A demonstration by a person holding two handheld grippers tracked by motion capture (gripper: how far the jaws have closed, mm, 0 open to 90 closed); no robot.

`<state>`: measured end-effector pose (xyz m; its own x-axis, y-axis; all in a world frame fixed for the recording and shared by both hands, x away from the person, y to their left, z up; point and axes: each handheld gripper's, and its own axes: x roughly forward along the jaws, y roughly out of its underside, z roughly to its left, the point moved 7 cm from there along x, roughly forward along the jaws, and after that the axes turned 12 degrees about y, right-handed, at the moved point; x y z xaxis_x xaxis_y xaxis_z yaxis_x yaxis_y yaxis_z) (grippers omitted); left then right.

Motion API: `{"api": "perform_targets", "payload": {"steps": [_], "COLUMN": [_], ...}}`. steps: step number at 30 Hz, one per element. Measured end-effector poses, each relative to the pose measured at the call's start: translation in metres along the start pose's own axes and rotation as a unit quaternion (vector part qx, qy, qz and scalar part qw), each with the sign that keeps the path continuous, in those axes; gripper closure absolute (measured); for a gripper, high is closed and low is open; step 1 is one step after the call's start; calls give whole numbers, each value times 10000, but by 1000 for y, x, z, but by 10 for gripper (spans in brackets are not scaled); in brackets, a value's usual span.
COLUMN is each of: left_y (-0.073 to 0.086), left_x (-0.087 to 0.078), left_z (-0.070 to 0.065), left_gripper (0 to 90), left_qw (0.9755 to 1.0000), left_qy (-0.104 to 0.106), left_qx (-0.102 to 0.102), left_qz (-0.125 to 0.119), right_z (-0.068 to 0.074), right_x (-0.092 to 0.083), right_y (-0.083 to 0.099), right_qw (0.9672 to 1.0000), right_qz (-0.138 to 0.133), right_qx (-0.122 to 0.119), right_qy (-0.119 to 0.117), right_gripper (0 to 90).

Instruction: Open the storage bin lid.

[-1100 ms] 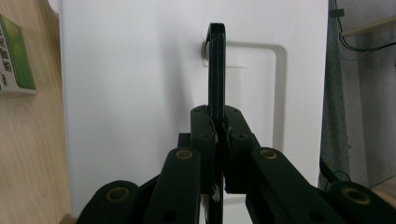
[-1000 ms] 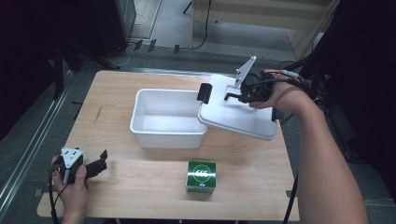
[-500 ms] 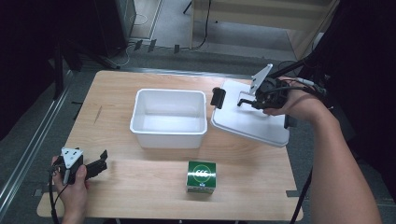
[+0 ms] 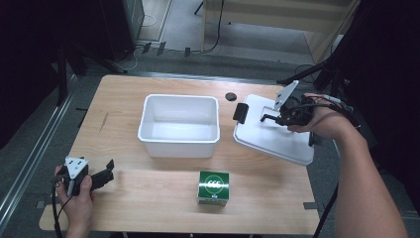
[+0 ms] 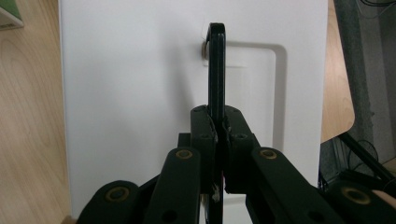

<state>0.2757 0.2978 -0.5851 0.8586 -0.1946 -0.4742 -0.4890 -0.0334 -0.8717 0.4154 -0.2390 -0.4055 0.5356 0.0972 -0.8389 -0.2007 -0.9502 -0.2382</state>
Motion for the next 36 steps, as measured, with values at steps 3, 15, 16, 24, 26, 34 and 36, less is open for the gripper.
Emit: {"api": "perform_targets", "payload": {"steps": [3, 15, 16, 24, 26, 34, 36], "left_y": [0, 0, 0, 0, 0, 0, 0], "left_x": [0, 0, 0, 0, 0, 0, 0], "left_z": [0, 0, 0, 0, 0, 0, 0], "left_gripper": [63, 63, 64, 63, 63, 63, 63], "left_qw": [10000, 10000, 10000, 10000, 10000, 10000, 10000], "left_qy": [-3, 4, 3, 1, 2, 3, 2], "left_qx": [5, 8, 7, 24, 19, 9, 10], "left_qz": [-4, 0, -5, -4, 0, -7, -6], "right_z": [4, 20, 20, 33, 37, 44, 45], "right_x": [5, 31, 31, 51, 59, 72, 76], "right_y": [5, 18, 18, 24, 26, 31, 31], "right_qw": [10000, 9999, 9999, 9997, 9995, 9993, 9993], "right_qz": [21, 110, 110, 150, 180, 204, 210], "right_qx": [23, 54, 54, 97, 126, 203, 198], "right_qy": [-19, -107, -107, -180, -209, -242, -216], "right_gripper": [857, 856, 856, 856, 857, 856, 856]}}
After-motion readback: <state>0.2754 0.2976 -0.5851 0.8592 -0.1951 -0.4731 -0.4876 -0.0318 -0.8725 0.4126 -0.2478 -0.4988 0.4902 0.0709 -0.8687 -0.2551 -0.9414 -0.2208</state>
